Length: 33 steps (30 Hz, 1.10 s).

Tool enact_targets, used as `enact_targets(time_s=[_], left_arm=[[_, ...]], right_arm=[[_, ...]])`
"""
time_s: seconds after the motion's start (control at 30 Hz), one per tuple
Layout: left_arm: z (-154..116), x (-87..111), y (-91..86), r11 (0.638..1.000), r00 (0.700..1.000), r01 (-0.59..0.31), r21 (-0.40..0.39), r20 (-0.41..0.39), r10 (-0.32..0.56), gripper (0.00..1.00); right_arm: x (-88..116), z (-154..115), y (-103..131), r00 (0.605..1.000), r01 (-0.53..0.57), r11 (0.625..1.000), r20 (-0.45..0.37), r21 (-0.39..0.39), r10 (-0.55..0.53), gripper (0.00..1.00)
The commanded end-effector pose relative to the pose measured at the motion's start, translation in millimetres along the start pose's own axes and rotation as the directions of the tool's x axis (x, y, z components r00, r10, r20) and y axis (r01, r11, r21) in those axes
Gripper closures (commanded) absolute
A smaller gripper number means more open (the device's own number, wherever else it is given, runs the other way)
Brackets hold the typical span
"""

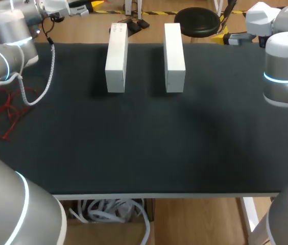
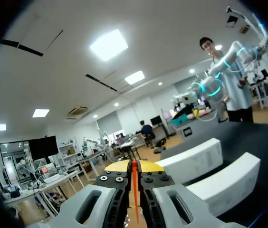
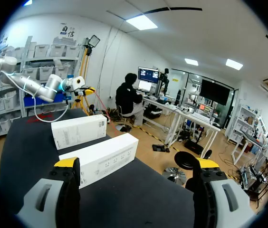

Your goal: Grab the tape and strap the tape.

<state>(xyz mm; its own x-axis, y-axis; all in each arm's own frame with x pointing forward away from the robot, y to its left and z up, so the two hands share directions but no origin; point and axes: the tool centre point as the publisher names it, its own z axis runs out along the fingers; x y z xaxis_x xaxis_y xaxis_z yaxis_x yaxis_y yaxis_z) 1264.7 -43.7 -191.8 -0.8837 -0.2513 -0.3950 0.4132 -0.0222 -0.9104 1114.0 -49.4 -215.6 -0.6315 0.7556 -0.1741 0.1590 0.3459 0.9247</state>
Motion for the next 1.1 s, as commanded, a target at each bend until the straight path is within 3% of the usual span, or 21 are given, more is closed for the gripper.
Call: enact_targets(time_s=[0.03, 0.57, 0.73, 1.1], left_arm=[[2.7, -9.9, -22.3, 1.0, 0.641, -0.031, -0.003, -0.767, 0.017, 1.0], [10.8, -7.8, -114.0, 0.989, 0.74, -0.143, 0.046, -0.659, 0.137, 1.0], [10.7, 0.6, -148.3, 0.98, 0.749, -0.191, 0.054, -0.637, 0.181, 1.0], [-1.4, 21.0, -219.4, 0.958, 0.758, -0.286, -0.017, -0.616, 0.216, 1.0]], right_arm=[[-0.1, 0.3, -0.3, 1.0, 0.0, 1.0, 0.0, -0.001, 0.0, 0.0], [-0.1, 0.3, -0.3, 1.0, 0.0, 1.0, 0.0, -0.001, 0.0, 0.0], [-0.1, 0.3, -0.3, 1.0, 0.0, 1.0, 0.0, -0.001, 0.0, 0.0], [-0.1, 0.3, -0.3, 1.0, 0.0, 1.0, 0.0, -0.001, 0.0, 0.0]])
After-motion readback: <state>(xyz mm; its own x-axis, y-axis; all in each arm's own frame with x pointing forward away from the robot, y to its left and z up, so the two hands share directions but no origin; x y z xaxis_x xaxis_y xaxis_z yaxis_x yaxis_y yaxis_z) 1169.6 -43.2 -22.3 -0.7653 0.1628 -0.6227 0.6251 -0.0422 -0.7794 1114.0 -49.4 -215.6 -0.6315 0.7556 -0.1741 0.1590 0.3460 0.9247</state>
